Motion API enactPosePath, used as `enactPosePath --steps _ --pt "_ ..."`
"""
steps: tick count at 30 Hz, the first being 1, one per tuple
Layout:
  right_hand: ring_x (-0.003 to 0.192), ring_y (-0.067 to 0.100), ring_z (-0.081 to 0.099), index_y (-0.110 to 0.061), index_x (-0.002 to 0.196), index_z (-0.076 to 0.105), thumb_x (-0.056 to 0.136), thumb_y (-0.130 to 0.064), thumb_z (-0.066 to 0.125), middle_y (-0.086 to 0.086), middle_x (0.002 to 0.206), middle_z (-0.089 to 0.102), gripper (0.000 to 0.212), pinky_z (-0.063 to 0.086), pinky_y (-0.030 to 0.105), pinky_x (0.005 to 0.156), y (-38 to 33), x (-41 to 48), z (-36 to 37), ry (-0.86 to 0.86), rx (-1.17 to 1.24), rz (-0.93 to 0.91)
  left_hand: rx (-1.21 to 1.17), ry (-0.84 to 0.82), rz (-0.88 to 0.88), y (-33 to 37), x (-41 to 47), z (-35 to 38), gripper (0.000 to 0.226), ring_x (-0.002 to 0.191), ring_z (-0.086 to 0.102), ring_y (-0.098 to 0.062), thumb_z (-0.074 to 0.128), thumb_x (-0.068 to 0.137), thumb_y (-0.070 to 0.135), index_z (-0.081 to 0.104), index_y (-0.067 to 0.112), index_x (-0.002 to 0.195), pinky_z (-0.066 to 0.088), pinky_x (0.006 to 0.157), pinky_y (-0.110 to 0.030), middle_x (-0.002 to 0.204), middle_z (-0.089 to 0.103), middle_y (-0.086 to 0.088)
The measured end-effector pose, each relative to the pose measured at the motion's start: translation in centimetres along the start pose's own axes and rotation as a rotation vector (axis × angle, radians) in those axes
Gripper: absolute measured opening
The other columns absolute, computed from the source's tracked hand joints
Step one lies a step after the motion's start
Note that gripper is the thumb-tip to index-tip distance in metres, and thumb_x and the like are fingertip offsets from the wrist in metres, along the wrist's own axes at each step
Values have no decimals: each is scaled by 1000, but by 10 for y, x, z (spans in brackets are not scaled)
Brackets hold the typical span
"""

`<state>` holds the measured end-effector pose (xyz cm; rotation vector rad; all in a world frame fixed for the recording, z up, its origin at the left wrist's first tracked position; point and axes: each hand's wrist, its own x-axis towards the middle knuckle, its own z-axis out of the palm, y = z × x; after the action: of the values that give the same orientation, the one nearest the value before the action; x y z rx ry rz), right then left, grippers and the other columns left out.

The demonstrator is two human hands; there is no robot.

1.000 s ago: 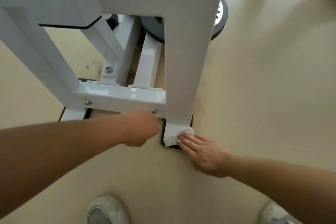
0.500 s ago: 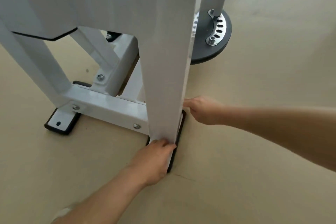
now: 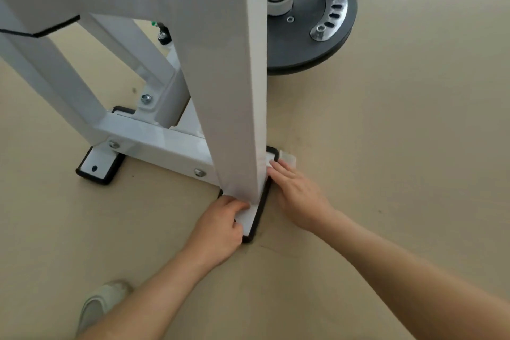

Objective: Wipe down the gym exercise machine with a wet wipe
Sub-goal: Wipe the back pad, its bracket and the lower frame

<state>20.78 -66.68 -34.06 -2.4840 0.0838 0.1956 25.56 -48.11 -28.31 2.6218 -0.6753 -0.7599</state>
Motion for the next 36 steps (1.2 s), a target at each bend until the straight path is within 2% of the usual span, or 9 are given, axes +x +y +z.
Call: enactPosePath --steps 2,6,9,15,18,20,24,29,36 --pt "146 28 27 -6 149 35 89 0 40 13 158 27 60 28 37 118 -13 -4 9 9 116 89 -98 58 -96 7 -2 3 45 106 56 -17 53 81 0 64 17 122 38 88 -17 125 59 -3" --pt "111 25 66 -3 117 69 76 -11 36 14 122 67 54 49 26 93 -41 -51 29 145 55 -69 -322 168 -248 25 -5 7 36 92 57 -9 55 87 6 64 20 119 35 69 -4 114 65 3" --pt "102 29 64 -1 117 68 79 -6 42 12 119 68 46 51 33 92 -47 -47 34 242 81 -196 -360 215 -258 28 -8 6 32 90 60 -9 58 87 10 64 22 116 37 65 2 109 66 4" --pt "98 29 57 -2 128 60 75 -14 37 15 137 57 59 56 35 81 -43 -65 62 30 -133 -274 -204 132 -271 11 -31 5 49 108 57 -16 53 85 3 57 19 131 40 93 -16 127 56 -2" --pt "88 26 63 -9 123 64 85 -12 42 9 130 62 44 55 30 79 -38 -52 59 75 -70 -407 -126 89 -232 7 -35 15 51 116 53 -18 52 83 2 57 15 132 31 96 -10 131 53 -4" --pt "82 22 68 -13 109 71 86 -7 56 4 114 71 28 51 21 76 -32 -42 45 226 134 -230 -133 99 -211 9 -33 16 47 114 54 -18 53 84 3 59 12 130 35 98 -13 129 54 -4" --pt "81 -3 66 -18 105 72 88 -9 67 -4 97 74 21 46 5 74 -44 -32 10 432 966 619 -158 164 -74 26 -29 5 43 110 55 -12 54 88 10 59 15 130 44 98 -25 131 57 3" --pt "116 14 61 -13 130 54 67 4 38 2 123 66 67 48 40 104 -90 -20 -3 208 1337 537 71 235 184 50 -27 -32 49 106 56 -18 38 79 18 63 17 122 47 93 -26 121 57 0" --pt "100 0 67 -27 125 58 92 12 44 -10 109 71 53 52 14 78 -98 -14 -74 339 1611 317 193 217 276 77 -17 -73 61 88 59 -26 45 90 25 27 38 147 51 77 -42 113 55 0"
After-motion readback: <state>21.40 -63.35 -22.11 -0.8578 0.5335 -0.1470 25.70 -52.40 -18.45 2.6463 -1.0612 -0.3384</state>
